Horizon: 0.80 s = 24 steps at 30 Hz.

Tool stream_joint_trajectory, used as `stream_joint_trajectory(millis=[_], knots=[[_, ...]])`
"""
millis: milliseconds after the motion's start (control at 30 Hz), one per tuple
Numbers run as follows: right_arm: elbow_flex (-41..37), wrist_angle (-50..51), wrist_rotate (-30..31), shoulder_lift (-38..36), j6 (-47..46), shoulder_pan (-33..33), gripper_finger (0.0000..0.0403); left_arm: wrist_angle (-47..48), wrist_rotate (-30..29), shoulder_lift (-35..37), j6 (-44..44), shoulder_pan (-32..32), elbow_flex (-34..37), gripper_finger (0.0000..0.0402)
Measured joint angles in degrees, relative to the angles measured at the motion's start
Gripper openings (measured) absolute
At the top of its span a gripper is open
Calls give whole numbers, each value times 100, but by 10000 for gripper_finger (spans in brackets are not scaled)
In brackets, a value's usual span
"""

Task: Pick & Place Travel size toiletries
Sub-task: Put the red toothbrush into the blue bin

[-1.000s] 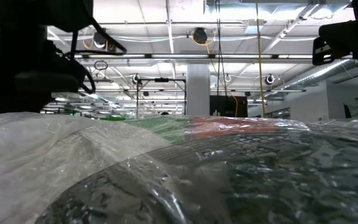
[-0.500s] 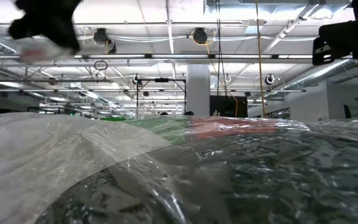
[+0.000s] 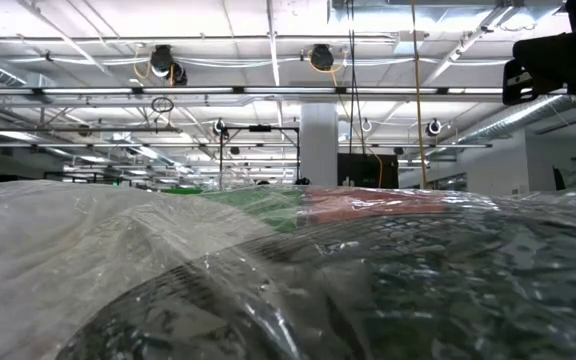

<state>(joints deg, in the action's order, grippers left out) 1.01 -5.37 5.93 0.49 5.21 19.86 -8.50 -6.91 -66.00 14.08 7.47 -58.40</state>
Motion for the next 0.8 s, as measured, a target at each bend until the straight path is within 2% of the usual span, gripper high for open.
stream_joint_trajectory(millis=[133, 300, 500, 633, 800], knots=[[-1, -15, 0, 0, 0, 0, 0, 454, 186, -105, -4, -1047, 1, 20], [1, -4, 0, 0, 0, 0, 0, 703, 691, -658, 149, -2396, 7, 20], [1, -2, 0, 0, 0, 0, 0, -155, 1427, -1672, -354, -3530, 7, 21], [0, -2, 0, 0, 0, 2, 0, -825, 1466, -2308, -305, -4056, 5, 20], [1, -2, 0, 0, 0, 2, 0, -1329, 1409, -2976, 196, -4646, 7, 20]])
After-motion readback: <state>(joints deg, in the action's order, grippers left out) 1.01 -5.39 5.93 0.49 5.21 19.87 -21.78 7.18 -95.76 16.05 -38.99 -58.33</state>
